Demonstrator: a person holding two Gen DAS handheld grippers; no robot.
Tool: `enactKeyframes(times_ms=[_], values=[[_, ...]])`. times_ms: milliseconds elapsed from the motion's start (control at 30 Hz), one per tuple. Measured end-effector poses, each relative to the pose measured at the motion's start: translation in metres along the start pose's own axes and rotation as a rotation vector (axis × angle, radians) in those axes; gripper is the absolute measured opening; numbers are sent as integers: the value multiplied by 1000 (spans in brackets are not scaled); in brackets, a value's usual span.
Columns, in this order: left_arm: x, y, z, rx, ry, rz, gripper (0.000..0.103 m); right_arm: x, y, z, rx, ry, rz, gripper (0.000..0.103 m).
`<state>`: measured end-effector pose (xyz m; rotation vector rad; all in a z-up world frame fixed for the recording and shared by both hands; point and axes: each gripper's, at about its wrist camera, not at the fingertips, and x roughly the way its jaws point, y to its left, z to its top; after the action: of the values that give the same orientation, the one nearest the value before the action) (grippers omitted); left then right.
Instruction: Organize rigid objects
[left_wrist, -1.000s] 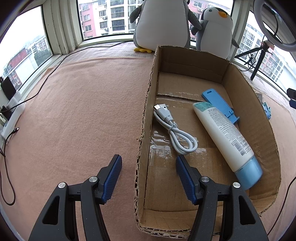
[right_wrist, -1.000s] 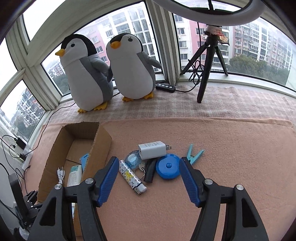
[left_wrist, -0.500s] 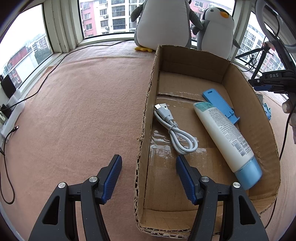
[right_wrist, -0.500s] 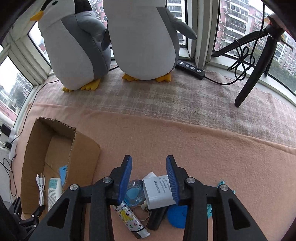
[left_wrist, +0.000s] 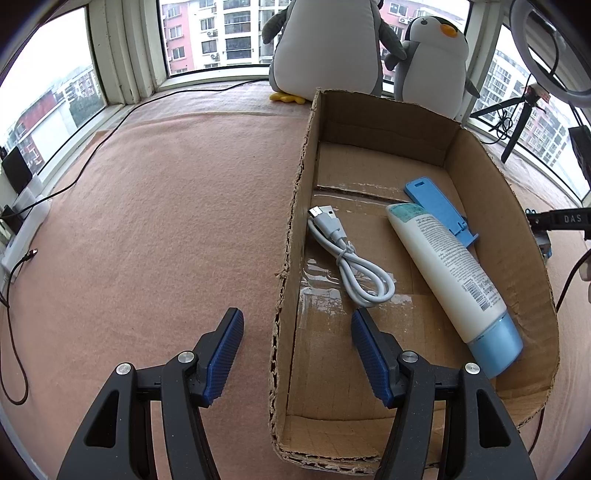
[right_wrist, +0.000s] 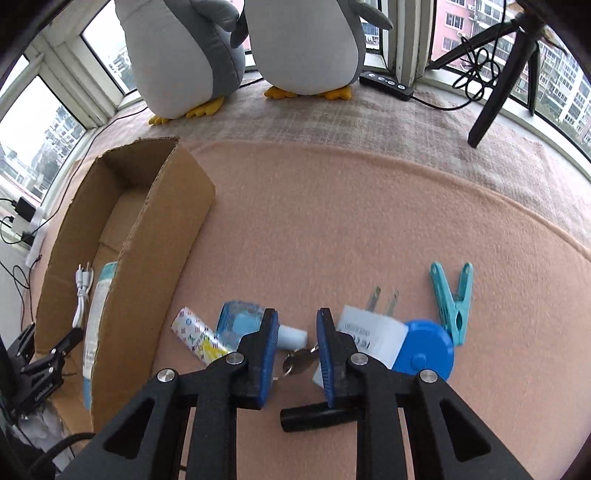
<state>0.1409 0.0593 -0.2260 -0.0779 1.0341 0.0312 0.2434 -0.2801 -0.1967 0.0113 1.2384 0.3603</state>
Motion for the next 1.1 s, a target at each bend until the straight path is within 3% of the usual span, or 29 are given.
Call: enactKeyframes(times_ms=[133, 233, 433, 633, 700, 767, 1100], values=[[-1, -1, -1, 5, -2, 2, 65, -12, -16, -35, 65, -21, 29, 19], [-2, -2, -2, 8, -3, 3, 65, -15, -37, -54, 132, -30, -2, 17], [-2, -4, -1, 16, -3, 6, 65, -36, -69, -62, 249, -95, 17, 18], [-3, -4, -1, 10, -3, 5, 65, -60, -64, -57, 275, -182, 64, 19], [-3, -4, -1, 8, -2, 4, 65, -67, -52, -54, 232, -213, 43, 30], [-2, -4, -1, 8, -1, 5, 65, -70, -38, -49, 159, -246, 4, 52], [-2, -4, 0, 7, 0, 6, 65, -46, -15, -31, -10, -194, -72, 53]])
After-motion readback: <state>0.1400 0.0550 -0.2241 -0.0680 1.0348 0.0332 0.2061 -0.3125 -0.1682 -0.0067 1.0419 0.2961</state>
